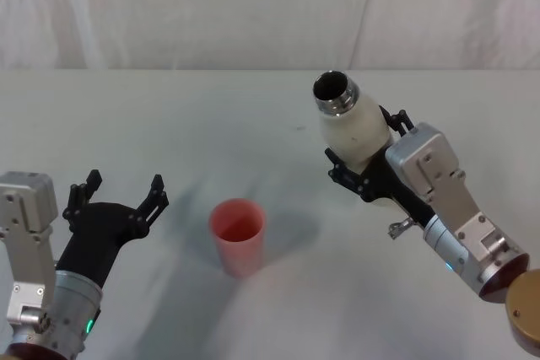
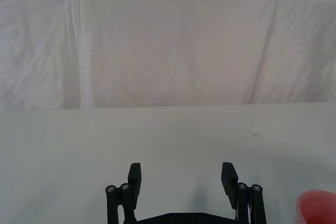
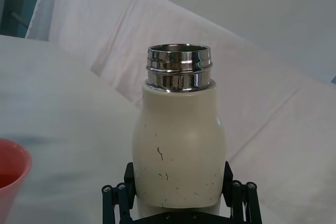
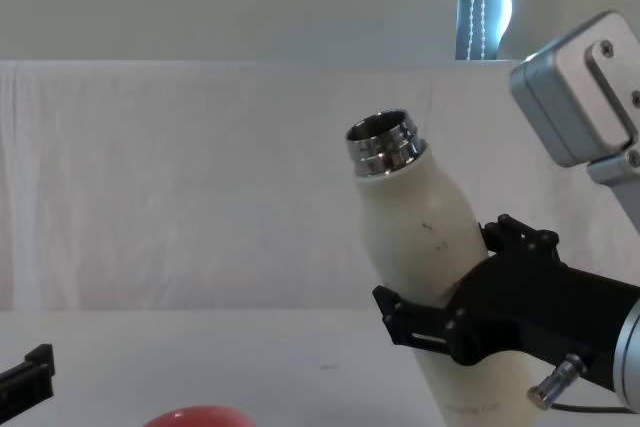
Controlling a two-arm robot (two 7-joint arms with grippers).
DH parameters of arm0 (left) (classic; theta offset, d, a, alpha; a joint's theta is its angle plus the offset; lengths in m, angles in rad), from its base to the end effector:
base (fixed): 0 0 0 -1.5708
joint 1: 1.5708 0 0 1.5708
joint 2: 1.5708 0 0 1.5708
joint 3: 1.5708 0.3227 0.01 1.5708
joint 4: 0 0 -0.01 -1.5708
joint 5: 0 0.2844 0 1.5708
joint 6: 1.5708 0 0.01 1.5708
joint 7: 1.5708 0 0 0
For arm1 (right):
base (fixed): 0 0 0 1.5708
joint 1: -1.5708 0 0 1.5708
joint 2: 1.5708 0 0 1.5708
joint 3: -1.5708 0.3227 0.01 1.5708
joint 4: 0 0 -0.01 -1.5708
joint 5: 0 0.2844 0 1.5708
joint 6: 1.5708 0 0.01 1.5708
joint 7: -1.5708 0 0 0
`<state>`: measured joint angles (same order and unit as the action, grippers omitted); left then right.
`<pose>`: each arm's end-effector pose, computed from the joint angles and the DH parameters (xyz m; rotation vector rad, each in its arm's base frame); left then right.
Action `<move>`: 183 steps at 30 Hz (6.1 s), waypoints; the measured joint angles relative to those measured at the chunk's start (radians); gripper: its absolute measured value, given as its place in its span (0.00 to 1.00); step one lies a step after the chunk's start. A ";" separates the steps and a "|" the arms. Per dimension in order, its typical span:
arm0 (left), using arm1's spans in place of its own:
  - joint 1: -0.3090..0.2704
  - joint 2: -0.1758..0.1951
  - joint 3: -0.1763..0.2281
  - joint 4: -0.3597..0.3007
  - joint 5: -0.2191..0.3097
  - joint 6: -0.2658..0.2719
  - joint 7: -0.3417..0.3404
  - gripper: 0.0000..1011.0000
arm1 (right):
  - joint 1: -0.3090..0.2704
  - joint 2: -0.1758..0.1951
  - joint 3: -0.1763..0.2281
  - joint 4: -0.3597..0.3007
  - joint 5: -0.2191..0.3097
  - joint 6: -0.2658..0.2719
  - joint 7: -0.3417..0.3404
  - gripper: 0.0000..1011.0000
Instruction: Grasp the thermos with one hand and pour water into the cup lid.
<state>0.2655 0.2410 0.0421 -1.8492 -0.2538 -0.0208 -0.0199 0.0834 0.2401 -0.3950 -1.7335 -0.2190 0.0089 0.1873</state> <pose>0.2204 0.0479 -0.3158 -0.0380 0.0140 1.4460 0.3033 0.0451 -0.2801 -0.1977 -0.4730 -0.9753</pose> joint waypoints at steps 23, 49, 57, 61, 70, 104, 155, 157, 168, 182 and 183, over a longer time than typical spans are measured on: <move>0.000 0.000 0.000 0.000 0.000 0.000 0.000 0.99 | 0.024 0.021 -0.078 0.019 -0.349 0.033 -0.064 0.94; 0.000 0.000 0.000 0.000 0.000 0.000 0.000 0.99 | 0.046 0.043 -0.153 0.047 -0.605 0.055 -0.124 0.94; 0.000 0.000 0.000 0.000 0.000 0.000 0.000 0.99 | 0.054 0.052 -0.174 0.054 -0.661 0.060 -0.138 0.94; 0.000 0.000 0.000 0.000 0.000 0.000 0.000 0.99 | 0.060 0.058 -0.186 0.059 -0.688 0.062 -0.142 0.94; 0.000 0.000 0.000 0.000 0.000 0.000 0.000 0.99 | 0.072 0.067 -0.212 0.069 -0.732 0.067 -0.145 0.94; 0.000 0.000 0.000 0.000 0.000 0.000 0.000 0.99 | 0.099 0.097 -0.277 0.084 -0.852 0.095 -0.157 0.94; 0.000 0.000 0.000 0.000 0.000 0.000 0.000 0.99 | 0.120 0.117 -0.306 0.083 -0.892 0.106 -0.141 0.94; 0.000 0.000 0.000 0.000 0.000 0.000 0.000 0.99 | 0.122 0.117 -0.307 0.083 -0.892 0.106 -0.138 0.94; 0.000 0.000 0.000 0.000 0.000 0.000 0.000 0.99 | 0.127 0.117 -0.311 0.083 -0.892 0.107 -0.128 0.94; 0.000 0.000 0.000 0.000 0.000 0.000 0.000 0.99 | 0.118 0.104 -0.300 0.089 -0.880 0.112 -0.151 0.94; 0.000 0.000 0.000 0.000 0.000 0.000 0.000 0.99 | 0.116 0.103 -0.299 0.089 -0.879 0.114 -0.152 0.94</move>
<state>0.2655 0.2409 0.0421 -1.8492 -0.2538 -0.0208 -0.0199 0.1996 0.3429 -0.6940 -1.6446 -1.0976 0.1228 0.0349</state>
